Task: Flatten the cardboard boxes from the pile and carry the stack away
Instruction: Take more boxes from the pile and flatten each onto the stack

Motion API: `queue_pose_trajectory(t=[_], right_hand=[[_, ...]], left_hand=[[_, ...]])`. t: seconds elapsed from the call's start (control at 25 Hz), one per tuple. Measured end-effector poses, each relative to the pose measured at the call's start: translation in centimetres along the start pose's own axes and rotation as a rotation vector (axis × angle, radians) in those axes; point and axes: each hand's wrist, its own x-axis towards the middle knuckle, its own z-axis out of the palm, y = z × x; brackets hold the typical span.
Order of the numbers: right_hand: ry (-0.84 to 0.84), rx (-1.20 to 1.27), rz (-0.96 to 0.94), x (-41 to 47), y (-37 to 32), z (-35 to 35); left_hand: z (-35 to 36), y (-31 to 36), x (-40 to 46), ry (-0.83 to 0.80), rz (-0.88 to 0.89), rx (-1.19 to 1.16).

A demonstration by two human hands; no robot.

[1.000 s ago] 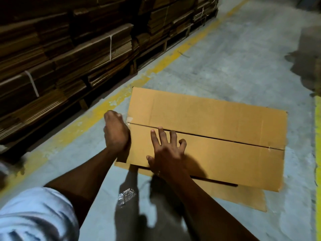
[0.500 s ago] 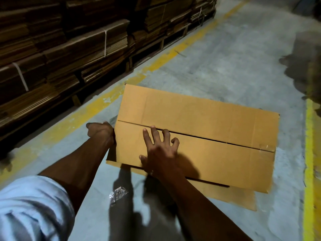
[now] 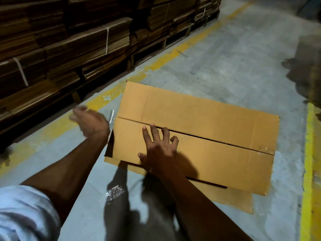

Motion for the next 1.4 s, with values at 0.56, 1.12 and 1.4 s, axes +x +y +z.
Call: queue_pose_trajectory(t=[0.56, 1.12, 1.4], right_hand=[[0.039, -0.016, -0.053, -0.9, 0.7, -0.1], [0.061, 0.072, -0.061, -1.5, 4.1, -0.1], [0.073, 0.084, 0.350, -5.5, 16.4, -1.4]], left_hand=[[-0.3, -0.5, -7.6, -0.299, 0.417, 0.027], [-0.6, 2.4, -12.6, -0.446, 1.236, 0.333], [3.1, 2.5, -18.2, -0.411, 1.301, 0.612]])
